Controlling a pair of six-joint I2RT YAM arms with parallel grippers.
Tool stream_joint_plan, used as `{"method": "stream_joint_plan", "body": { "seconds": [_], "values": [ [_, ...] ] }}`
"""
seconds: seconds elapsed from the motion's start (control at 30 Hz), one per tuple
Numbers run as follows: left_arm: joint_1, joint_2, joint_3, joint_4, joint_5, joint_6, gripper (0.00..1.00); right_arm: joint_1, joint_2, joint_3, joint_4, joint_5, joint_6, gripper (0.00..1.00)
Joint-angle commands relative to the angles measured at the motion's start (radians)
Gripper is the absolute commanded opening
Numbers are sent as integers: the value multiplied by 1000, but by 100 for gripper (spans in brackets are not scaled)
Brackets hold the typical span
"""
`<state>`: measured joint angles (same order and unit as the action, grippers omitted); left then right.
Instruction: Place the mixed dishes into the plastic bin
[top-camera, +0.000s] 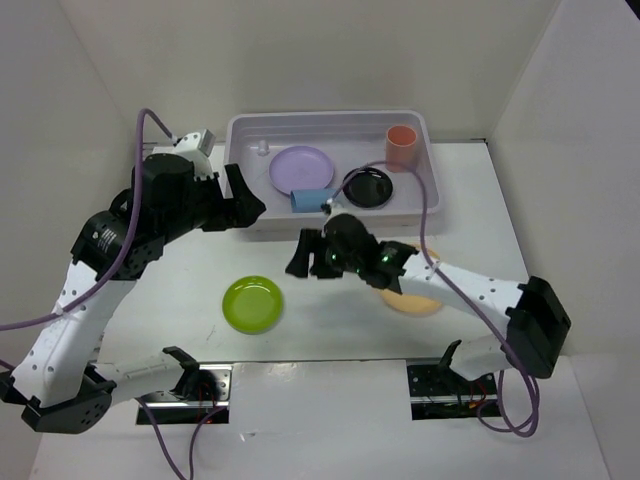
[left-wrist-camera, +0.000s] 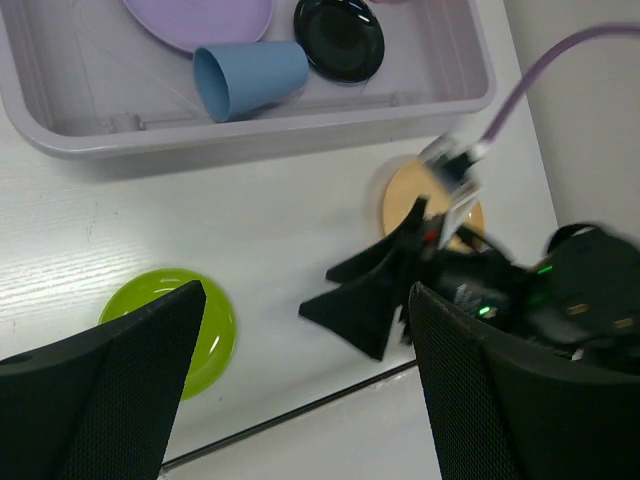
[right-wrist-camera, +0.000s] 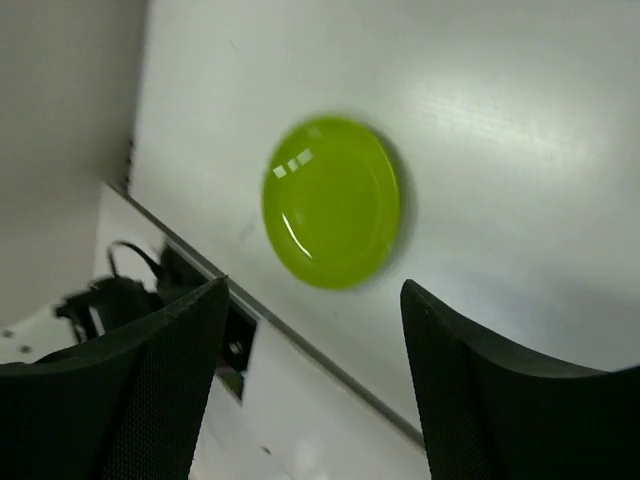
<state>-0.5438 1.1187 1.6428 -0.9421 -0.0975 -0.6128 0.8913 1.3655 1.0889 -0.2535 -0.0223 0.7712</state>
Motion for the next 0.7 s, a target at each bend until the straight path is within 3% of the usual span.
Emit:
{"method": "stream_joint_plan", "body": {
  "seconds": [0.0, 0.27, 0.67],
  "values": [
    [5, -43, -23, 32, 15, -27, 89, 96, 7, -124, 144, -36, 102, 73],
    [5, -66, -66, 54, 33, -38, 89, 219, 194, -208, 385, -27, 273, 64],
    [5, -76, -57, 45, 42, -38, 89, 210, 362, -320, 632, -64, 401, 63]
  ]
}}
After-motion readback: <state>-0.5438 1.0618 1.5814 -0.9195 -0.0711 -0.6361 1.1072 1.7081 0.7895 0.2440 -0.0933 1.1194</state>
